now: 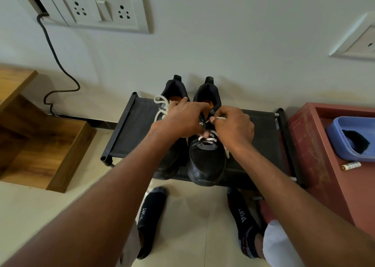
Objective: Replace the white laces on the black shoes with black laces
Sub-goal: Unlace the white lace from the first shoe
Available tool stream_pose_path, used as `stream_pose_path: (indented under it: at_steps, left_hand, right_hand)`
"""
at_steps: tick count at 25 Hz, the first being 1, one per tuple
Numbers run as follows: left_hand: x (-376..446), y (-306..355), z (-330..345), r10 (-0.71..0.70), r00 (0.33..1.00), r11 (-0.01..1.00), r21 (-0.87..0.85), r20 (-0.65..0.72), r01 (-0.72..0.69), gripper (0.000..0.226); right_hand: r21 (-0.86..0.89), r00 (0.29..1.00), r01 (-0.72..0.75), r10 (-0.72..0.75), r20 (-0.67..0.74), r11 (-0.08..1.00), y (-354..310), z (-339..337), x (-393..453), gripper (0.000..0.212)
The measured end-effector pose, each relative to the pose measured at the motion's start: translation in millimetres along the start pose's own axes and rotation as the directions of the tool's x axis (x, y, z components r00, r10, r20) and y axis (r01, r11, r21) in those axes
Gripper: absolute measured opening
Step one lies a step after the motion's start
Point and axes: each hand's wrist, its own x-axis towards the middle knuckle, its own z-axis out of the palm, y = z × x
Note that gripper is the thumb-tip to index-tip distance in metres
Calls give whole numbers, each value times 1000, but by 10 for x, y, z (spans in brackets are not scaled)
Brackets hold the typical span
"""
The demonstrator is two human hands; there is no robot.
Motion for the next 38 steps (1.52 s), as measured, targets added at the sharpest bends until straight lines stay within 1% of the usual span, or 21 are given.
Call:
stream_pose_path:
  at_steps: [2,3,5,7,9,12,14,16,18,19,20,22,24,25,27,29,31,34,38]
  left_hand:
    - [9,-62,-33,-3,1000,997,-79,-16,2,19]
    - [14,-79,-41,-8,1000,995,-98,-17,6,16]
    - [2,-74,-56,-3,1000,995,-98,-15,1,17]
    - [-11,-72,-74,20,1000,994,-104,-5,-21,14]
    - [-20,-97,-85,53,999,990,-135,12,-51,15]
    - [-17,-113,-70,58,998,988,-143,-32,-62,19]
    - [-6,-108,-50,46,998,991,-126,-53,-52,19]
    - [9,-120,-28,34,997,991,-130,-65,-42,22]
    - [27,-150,-22,25,996,987,-158,-85,-38,23]
    - [31,-159,-24,27,996,985,-165,-88,-41,23]
    - [31,-165,-28,33,996,986,-160,-83,-47,24]
    - [31,-171,-38,54,997,987,-145,-59,-62,29]
    - [30,-179,-52,56,997,987,-151,-52,-63,29]
    - [26,-177,-56,51,997,987,-149,-54,-59,28]
    - [22,-161,-60,48,998,988,-146,-51,-55,25]
    - [26,-143,-52,47,998,986,-158,-51,-55,22]
    - [30,-126,-41,42,997,986,-156,-61,-51,22]
    - [33,-117,-24,38,996,984,-171,-83,-52,20]
    - [23,-109,-25,50,995,973,-219,-87,-68,21]
  right_hand:
    - [-18,999,38,-38,5,999,8,-43,31,8]
    - [-24,999,54,-54,-4,998,7,-41,27,9]
    - [-13,999,35,-36,-20,999,6,-16,-4,9]
    - [31,999,-39,39,-19,999,14,-1,7,9]
    - [108,992,-123,122,11,987,51,-14,57,8]
    - [173,983,-180,172,59,968,13,-53,55,7]
    - [190,973,-226,214,82,955,-18,-63,79,13]
    - [195,944,-312,279,179,930,-62,-95,135,11]
    - [195,902,-350,274,332,916,-89,-156,189,26]
    - [169,891,-328,245,382,930,-88,-178,204,30]
    - [124,895,-261,192,403,957,-79,-188,201,27]
    - [-2,925,-51,48,377,999,-62,-218,158,19]
    - [-100,945,126,-89,314,987,-66,-229,87,21]
    - [-121,948,179,-138,287,976,-55,-205,74,20]
    - [-126,948,228,-191,254,965,-48,-148,64,14]
    - [-120,958,214,-184,221,969,-64,-103,27,10]
    - [-126,975,164,-142,169,978,-80,-70,-3,15]
    - [-167,994,62,-46,99,984,-101,-30,-51,17]
    - [-129,994,-68,78,77,989,-85,31,-35,17]
